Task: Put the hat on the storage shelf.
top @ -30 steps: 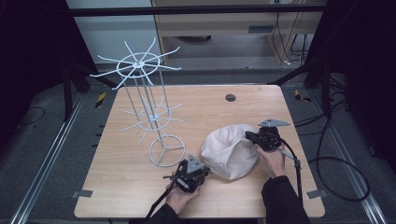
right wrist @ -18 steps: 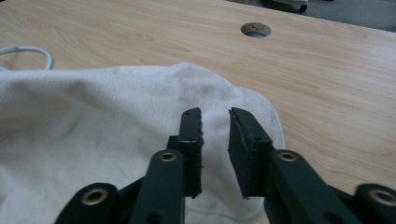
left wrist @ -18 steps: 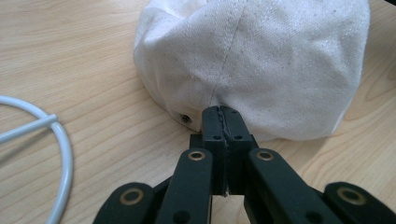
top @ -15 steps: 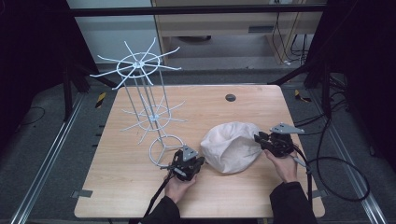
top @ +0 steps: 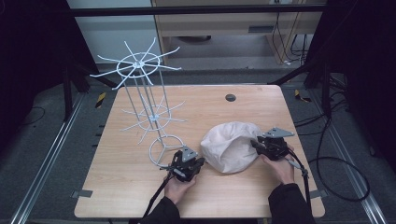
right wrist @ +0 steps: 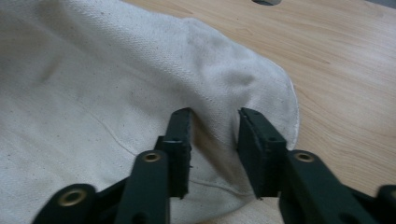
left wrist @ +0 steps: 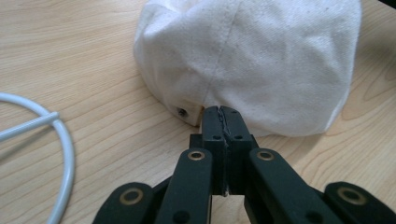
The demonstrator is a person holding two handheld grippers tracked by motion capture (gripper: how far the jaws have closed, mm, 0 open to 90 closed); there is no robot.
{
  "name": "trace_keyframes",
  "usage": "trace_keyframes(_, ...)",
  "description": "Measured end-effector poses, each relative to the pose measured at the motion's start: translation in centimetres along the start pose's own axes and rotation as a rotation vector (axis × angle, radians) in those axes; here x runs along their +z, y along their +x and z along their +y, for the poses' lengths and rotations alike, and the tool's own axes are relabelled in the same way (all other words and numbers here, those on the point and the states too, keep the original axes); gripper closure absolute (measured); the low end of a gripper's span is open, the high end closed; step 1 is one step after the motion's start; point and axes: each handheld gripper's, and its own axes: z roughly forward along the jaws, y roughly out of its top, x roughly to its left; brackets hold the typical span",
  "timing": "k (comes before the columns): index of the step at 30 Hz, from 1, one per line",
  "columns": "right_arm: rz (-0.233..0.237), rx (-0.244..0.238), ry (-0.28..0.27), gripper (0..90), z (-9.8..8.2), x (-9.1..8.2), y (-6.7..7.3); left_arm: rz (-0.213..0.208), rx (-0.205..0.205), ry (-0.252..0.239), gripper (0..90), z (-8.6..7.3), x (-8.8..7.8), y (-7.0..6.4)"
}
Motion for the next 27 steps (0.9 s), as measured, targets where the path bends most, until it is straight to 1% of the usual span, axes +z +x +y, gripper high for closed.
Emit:
trace_keyframes(1,0.0,0.0,0.0,68.3,0.0,0.0,0.0,0.0,0.0,0.0,89.5,0.0,0.0,0.0)
trace_keyframes(2,-0.01,-0.011,0.009,77.9,-0.1,0.2,0.0,0.004,0.002,0.002,89.5,0.0,0.1,0.0)
trace_keyframes(3,-0.007,-0.011,0.016,81.9,-0.1,0.2,0.0,0.006,-0.006,-0.004,89.6,0.1,0.4,0.0)
trace_keyframes(4,-0.009,-0.004,0.03,85.8,-0.1,0.2,0.1,0.005,-0.006,-0.001,89.6,0.1,0.5,0.0)
trace_keyframes(5,-0.009,-0.004,0.03,85.8,-0.1,0.2,0.1,0.005,-0.006,-0.001,89.6,0.1,0.5,0.0)
trace_keyframes(7,-0.008,-0.002,0.041,88.9,-0.1,0.1,0.4,0.008,-0.013,0.0,89.6,0.2,0.7,0.1)
trace_keyframes(8,-0.012,-0.017,0.051,89.9,0.0,-0.1,0.6,0.013,-0.013,0.0,89.6,0.2,0.7,0.2)
trace_keyframes(10,-0.008,-0.021,0.056,90.0,0.0,-0.3,0.7,0.022,-0.02,-0.001,89.6,0.3,0.9,0.2)
trace_keyframes(11,0.009,-0.012,0.058,90.0,-0.2,-0.8,0.9,0.024,-0.026,-0.001,89.6,0.4,1.0,0.3)
trace_keyframes(12,0.013,-0.019,0.058,90.0,-0.3,-1.2,0.9,0.035,-0.031,-0.01,89.6,0.6,1.3,0.5)
trace_keyframes(15,0.021,0.005,0.059,90.0,-0.9,-2.5,1.5,0.045,-0.041,-0.003,89.6,0.9,1.5,0.7)
trace_keyframes(16,0.026,0.005,0.056,90.0,-1.2,-2.9,1.6,0.05,-0.053,-0.006,89.7,1.2,1.9,0.9)
trace_keyframes(17,0.029,0.015,0.058,89.9,-1.4,-3.3,1.8,0.05,-0.053,-0.006,89.7,1.2,1.9,0.9)
trace_keyframes(18,0.034,0.018,0.055,89.9,-1.7,-3.7,1.9,0.057,-0.059,-0.012,89.7,1.4,2.3,1.1)
trace_keyframes(19,0.041,0.022,0.056,89.9,-1.9,-4.1,2.0,0.063,-0.048,-0.007,89.7,1.6,2.5,1.2)
trace_keyframes(20,0.045,0.031,0.057,89.9,-2.2,-4.4,2.2,0.067,-0.053,-0.005,89.7,1.7,2.7,1.2)
trace_keyframes(21,0.055,0.038,0.055,89.8,-2.4,-4.7,2.3,0.069,-0.049,-0.003,89.7,1.9,2.9,1.3)
trace_keyframes(22,0.061,0.037,0.053,89.9,-2.6,-5.0,2.4,0.072,-0.05,-0.006,89.7,2.0,3.1,1.3)
trace_keyframes(24,0.069,0.051,0.053,89.8,-3.0,-5.4,2.7,0.069,-0.056,-0.008,89.7,2.2,3.4,1.4)
trace_keyframes(27,0.071,0.052,0.052,89.7,-3.4,-5.7,2.7,0.069,-0.06,-0.009,89.6,2.3,3.5,1.5)
